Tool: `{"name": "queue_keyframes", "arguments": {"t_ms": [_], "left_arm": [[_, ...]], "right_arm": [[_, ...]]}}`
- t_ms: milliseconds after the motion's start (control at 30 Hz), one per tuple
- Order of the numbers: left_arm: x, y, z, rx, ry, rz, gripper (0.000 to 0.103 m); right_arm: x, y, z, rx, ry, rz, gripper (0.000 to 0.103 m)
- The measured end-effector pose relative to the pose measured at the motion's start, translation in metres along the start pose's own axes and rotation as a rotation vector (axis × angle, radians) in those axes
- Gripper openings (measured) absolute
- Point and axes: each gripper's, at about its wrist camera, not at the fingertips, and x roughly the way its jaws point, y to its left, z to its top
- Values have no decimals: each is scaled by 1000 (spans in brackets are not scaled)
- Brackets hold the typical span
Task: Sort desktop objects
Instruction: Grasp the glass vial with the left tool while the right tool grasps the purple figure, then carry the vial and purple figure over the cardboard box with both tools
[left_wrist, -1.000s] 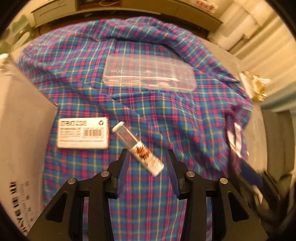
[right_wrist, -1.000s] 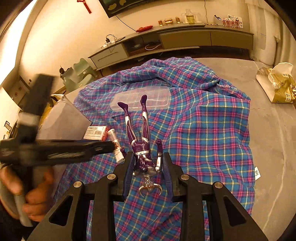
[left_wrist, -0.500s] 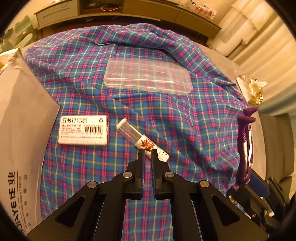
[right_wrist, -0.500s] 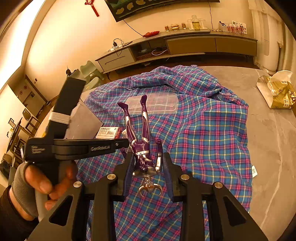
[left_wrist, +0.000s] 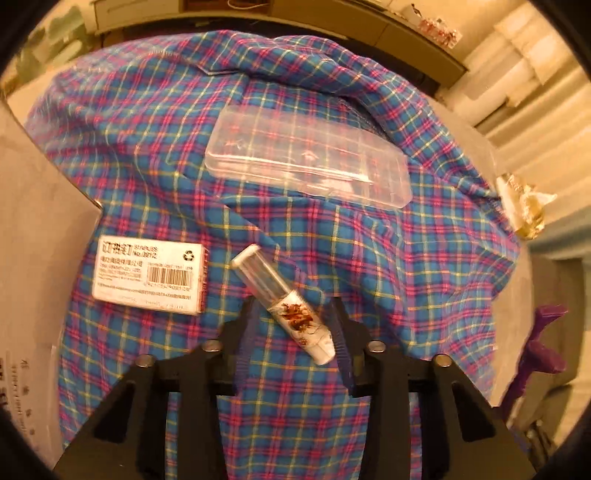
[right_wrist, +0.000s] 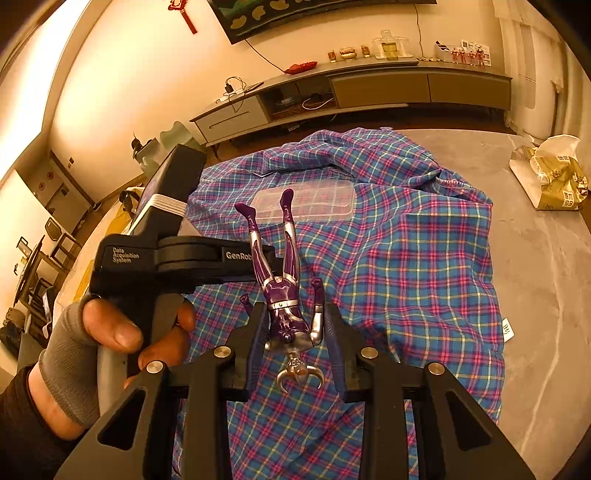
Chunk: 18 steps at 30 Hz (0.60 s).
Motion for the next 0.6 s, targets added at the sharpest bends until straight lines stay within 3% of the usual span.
{"name": "queue_keyframes", "arguments": {"t_ms": [200,400,600], "left_arm": [[-1,1,-5,20,8,-28,12],[-21,6,-12,40,-16,-59,11],[-31,0,-17,56,-21,-30,11]], "right_arm": [[-4,3,-1,-8,-7,0,32],[-6,3,-1,-4,-12,-2,32],[-7,8,-2,-14,-14,-3,32]]}}
